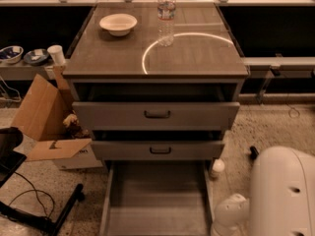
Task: Open bottom drawer
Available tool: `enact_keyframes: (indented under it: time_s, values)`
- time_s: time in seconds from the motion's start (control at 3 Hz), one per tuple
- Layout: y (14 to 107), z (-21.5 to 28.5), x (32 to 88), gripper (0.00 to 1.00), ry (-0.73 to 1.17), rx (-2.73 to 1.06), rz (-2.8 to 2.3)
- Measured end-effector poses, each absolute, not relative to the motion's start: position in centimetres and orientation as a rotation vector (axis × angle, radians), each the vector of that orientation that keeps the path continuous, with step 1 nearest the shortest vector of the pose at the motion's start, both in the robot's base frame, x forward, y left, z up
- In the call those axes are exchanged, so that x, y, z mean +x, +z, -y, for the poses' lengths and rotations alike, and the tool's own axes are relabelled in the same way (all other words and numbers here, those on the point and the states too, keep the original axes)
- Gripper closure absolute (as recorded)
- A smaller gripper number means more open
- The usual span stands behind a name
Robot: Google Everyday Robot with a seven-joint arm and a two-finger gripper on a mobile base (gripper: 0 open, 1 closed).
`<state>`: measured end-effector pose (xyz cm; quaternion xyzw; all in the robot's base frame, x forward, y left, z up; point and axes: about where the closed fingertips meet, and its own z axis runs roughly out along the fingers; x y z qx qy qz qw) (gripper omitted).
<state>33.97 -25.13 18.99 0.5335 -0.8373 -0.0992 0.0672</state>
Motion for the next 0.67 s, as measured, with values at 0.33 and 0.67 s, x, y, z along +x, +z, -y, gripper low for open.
enact_keyframes:
  time_s: [0.33,0.67]
  values:
    - [18.95,25.08,34.05,1.00,-0.299,1.608,2.523]
    - [18.95,25.07,34.05,0.85,-0.299,1.608,2.523]
